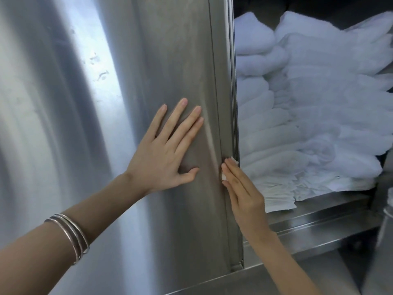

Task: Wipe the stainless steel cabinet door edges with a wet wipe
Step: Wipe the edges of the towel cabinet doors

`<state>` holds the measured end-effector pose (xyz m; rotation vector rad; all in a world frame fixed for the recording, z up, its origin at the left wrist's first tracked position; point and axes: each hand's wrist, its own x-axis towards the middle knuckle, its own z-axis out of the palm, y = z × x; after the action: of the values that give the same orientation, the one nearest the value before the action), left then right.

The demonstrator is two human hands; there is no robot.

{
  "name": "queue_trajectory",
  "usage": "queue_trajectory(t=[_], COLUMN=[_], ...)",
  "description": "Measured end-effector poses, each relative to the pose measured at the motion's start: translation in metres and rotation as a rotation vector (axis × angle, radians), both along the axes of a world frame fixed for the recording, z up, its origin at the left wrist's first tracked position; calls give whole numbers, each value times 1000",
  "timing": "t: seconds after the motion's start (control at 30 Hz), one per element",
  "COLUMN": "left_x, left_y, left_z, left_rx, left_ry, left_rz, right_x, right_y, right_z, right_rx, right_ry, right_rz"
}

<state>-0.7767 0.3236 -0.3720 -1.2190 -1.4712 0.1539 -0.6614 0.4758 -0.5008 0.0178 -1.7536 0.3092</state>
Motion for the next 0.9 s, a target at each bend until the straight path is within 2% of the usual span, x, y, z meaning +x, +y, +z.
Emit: queue_trajectory(t=[0.07, 0.2, 0.27, 0.37, 0.43, 0.53, 0.67, 0.9], left_x=[0, 2, 2, 2, 3, 3, 4, 4], left_y=[3, 9, 12, 16, 18, 18, 19, 22], left_z=[0, -1, -1, -1, -1, -1, -1, -2], left_rx=[0, 0, 2, 7, 7, 7, 4, 0], left_ry=[3, 14, 15, 25, 27, 27, 32, 24], left_rz=[-3, -10, -16, -19, -16, -9, -6, -11], right_x=[1, -9, -11, -2, 9, 22, 28, 31], right_y=[-1, 7, 11, 15, 15, 18, 30, 24], right_z=[-3, 42, 51, 11, -25, -42, -16, -56], right_rx=[-25, -69, -84, -115, -211, -117, 54, 22], right_ry=[35, 242, 280, 177, 3, -151, -133, -85], right_rz=[-20, 1, 35, 53, 127, 159, 51, -29])
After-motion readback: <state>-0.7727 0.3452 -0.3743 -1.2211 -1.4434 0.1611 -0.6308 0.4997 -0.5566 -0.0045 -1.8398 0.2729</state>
